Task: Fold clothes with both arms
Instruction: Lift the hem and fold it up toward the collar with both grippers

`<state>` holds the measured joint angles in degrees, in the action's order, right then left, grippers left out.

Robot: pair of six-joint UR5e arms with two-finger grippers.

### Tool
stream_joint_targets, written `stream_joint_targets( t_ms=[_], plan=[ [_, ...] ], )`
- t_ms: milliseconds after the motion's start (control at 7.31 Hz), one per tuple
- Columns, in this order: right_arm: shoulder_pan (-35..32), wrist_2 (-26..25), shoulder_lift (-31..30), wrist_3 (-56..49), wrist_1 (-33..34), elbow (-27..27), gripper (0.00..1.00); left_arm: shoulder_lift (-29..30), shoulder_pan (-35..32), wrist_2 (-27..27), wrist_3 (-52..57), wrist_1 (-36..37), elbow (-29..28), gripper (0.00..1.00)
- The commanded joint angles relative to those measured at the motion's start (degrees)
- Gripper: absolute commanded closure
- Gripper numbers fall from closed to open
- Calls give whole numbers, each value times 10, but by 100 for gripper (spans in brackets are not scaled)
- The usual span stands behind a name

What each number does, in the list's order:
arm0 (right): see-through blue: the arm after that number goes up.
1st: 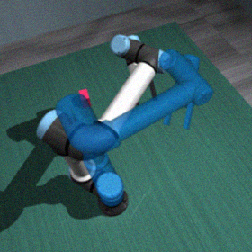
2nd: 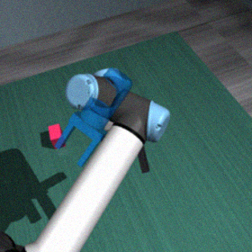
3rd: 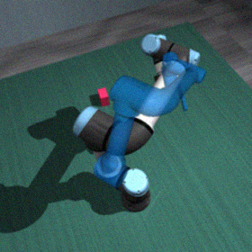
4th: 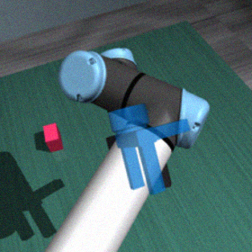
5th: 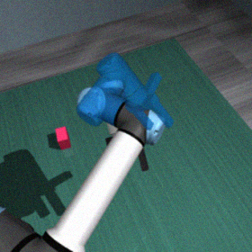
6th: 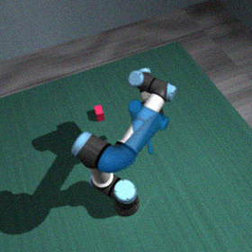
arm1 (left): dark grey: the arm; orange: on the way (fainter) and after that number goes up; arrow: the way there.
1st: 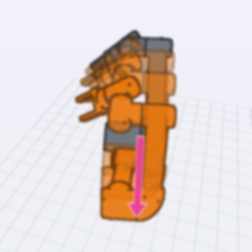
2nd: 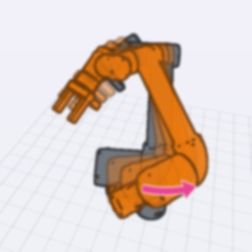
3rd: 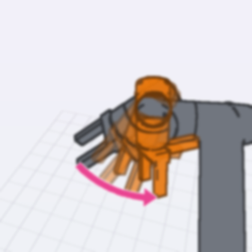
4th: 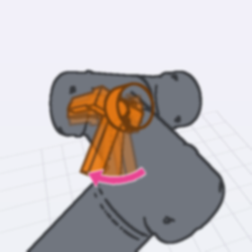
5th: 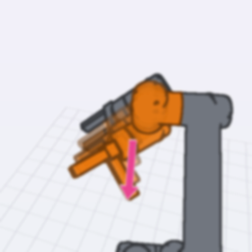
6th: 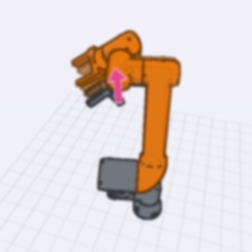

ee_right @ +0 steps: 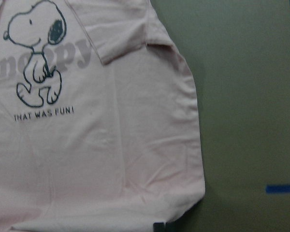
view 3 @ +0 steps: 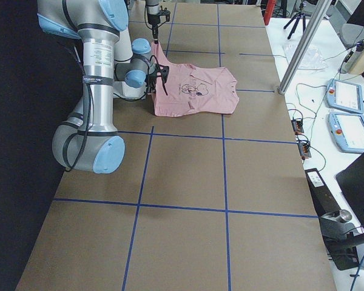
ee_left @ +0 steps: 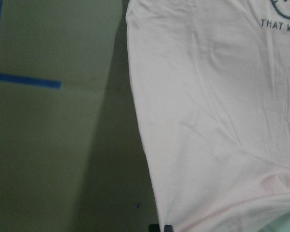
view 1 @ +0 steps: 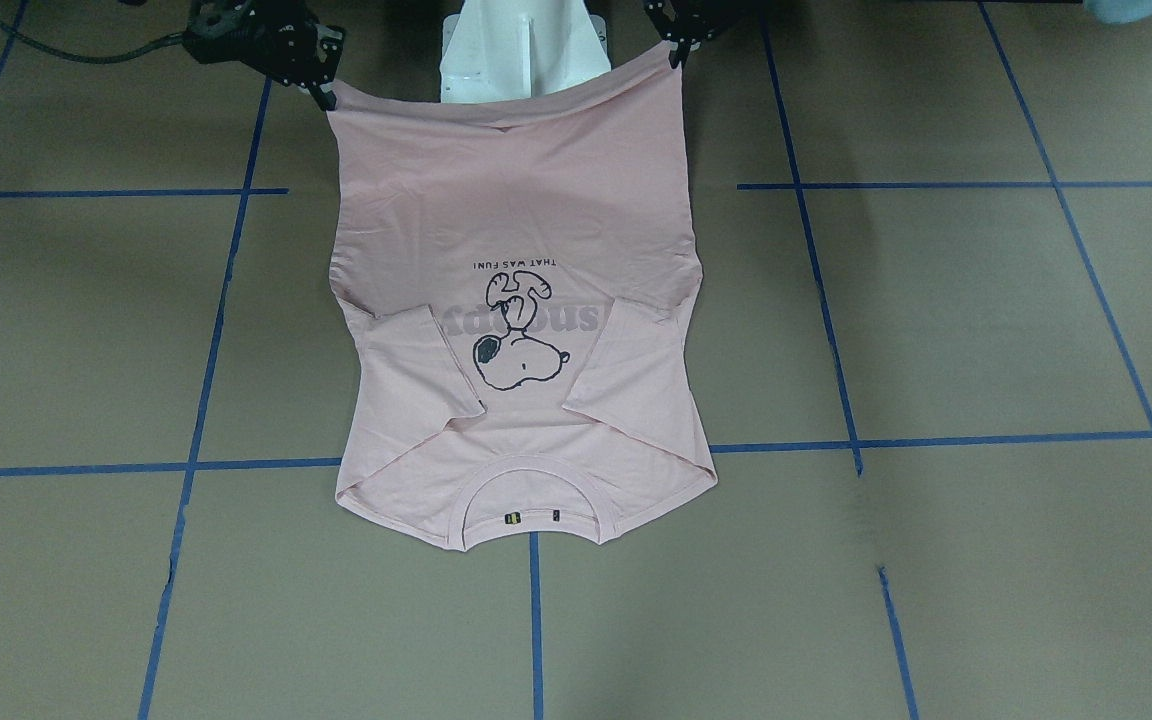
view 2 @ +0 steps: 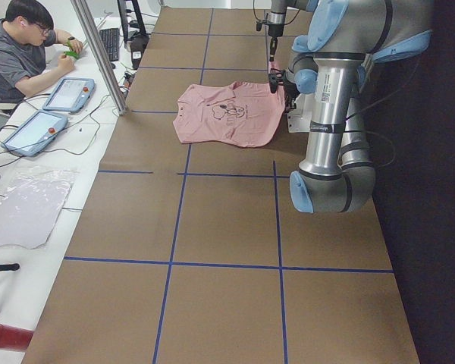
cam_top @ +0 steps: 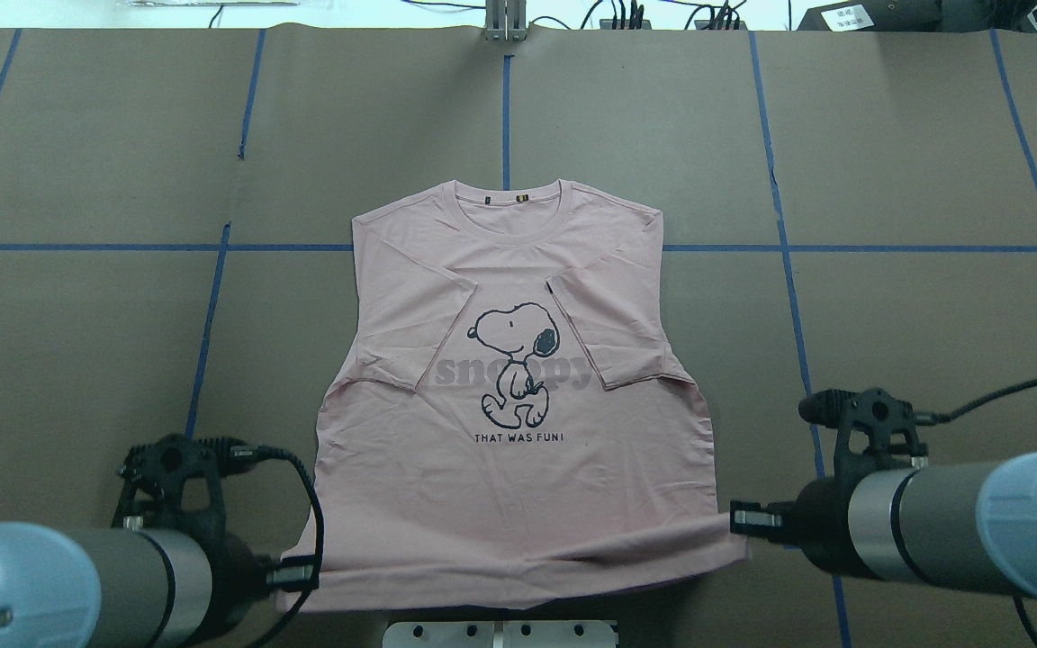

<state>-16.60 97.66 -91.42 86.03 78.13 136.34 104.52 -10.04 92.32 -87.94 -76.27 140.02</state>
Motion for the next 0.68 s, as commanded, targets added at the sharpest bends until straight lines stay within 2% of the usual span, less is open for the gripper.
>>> stream_joint_targets(
  t_ms=[0,137,274,411,547],
  plan=[
    [-99,1,89,-80,-3,-90,100,36,-107,-1,84,-5,-80,100],
    [-128,-9,125,-108,-7,-135,100,52,-153,-1,112,-9,-120,100],
    [-167,-8,186,-111,-7,-187,100,69,-189,-1,125,-33,-161,100],
    [-185,-10,228,-122,-7,-242,100,86,-219,-1,131,-73,-219,100],
    [-211,-16,250,-149,-8,-291,100,116,-243,0,133,-134,-304,100]
  ],
)
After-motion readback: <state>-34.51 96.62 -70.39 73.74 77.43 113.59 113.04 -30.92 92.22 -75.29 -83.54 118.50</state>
